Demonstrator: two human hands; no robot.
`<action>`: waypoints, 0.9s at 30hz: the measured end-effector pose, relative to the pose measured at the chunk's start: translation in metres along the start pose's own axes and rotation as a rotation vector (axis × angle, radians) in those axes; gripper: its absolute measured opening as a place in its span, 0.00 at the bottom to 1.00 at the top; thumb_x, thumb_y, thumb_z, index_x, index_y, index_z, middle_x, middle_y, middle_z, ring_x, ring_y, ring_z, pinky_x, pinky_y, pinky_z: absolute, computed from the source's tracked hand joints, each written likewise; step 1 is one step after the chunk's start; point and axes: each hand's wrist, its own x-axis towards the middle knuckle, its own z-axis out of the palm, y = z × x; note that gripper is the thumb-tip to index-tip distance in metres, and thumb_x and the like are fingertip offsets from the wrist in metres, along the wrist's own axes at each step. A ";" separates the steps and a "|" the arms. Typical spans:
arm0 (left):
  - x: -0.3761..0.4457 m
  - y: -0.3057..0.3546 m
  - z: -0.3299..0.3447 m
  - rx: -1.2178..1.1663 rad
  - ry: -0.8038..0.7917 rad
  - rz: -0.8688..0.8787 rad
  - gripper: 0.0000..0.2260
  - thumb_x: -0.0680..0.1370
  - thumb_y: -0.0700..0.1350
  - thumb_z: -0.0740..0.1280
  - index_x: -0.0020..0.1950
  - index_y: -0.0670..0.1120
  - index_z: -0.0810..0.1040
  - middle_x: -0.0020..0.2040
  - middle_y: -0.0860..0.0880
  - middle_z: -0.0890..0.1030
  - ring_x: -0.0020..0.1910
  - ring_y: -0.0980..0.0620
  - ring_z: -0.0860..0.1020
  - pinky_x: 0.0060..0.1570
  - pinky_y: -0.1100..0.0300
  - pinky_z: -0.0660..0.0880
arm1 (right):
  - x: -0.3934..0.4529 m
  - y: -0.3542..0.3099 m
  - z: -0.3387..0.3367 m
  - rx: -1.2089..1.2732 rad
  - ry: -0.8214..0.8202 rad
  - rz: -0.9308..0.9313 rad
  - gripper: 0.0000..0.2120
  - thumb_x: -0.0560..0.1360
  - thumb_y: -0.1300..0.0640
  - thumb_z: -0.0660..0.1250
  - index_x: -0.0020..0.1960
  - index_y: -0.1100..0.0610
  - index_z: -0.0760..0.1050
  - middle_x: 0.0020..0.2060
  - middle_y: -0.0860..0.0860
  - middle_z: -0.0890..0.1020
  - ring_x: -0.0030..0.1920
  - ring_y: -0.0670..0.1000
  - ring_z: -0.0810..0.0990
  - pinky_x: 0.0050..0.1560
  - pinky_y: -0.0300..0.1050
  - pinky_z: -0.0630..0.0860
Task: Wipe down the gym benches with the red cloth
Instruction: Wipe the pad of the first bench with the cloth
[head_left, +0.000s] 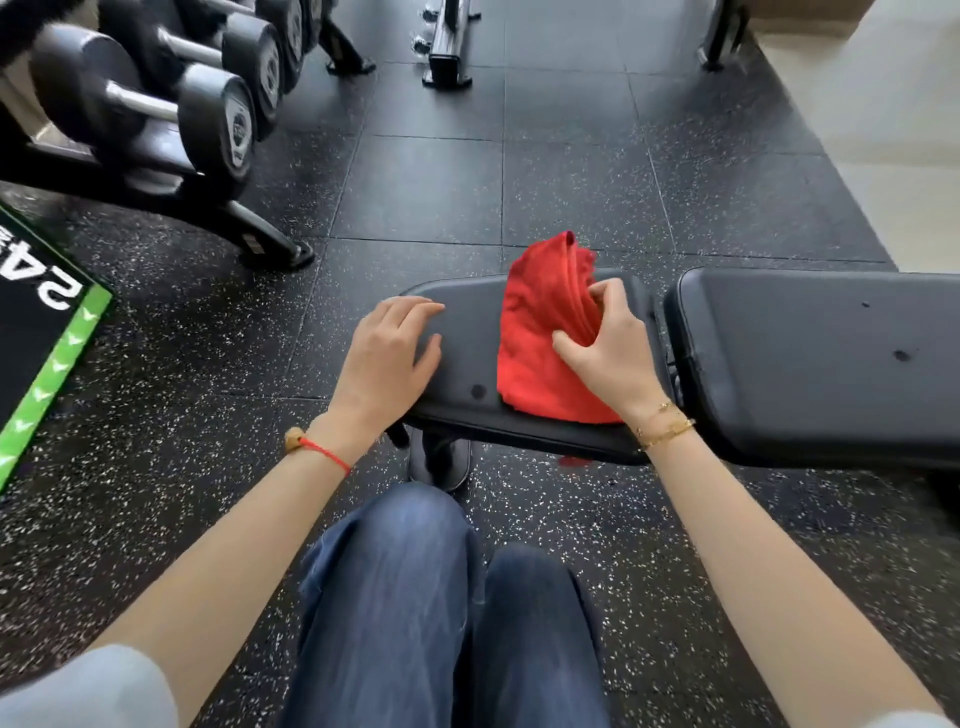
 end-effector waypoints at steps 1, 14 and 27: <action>-0.002 -0.002 0.005 -0.003 0.015 -0.005 0.14 0.78 0.42 0.65 0.63 0.42 0.77 0.61 0.45 0.79 0.63 0.45 0.74 0.66 0.52 0.69 | -0.001 0.006 0.000 -0.013 0.028 -0.036 0.23 0.69 0.57 0.73 0.58 0.60 0.67 0.49 0.53 0.77 0.49 0.55 0.77 0.51 0.47 0.71; 0.001 0.010 0.030 0.007 0.037 -0.093 0.14 0.78 0.43 0.64 0.63 0.43 0.78 0.65 0.46 0.77 0.66 0.45 0.72 0.69 0.50 0.65 | 0.003 0.006 0.031 -0.582 -0.293 -0.177 0.26 0.79 0.38 0.52 0.76 0.36 0.52 0.78 0.42 0.49 0.78 0.62 0.40 0.74 0.69 0.42; -0.003 0.006 0.034 -0.017 0.069 -0.100 0.15 0.78 0.45 0.63 0.64 0.44 0.77 0.65 0.46 0.76 0.67 0.45 0.71 0.70 0.50 0.62 | 0.030 0.025 0.017 -0.620 -0.196 -0.062 0.26 0.81 0.46 0.52 0.77 0.41 0.51 0.79 0.46 0.49 0.78 0.60 0.44 0.76 0.60 0.41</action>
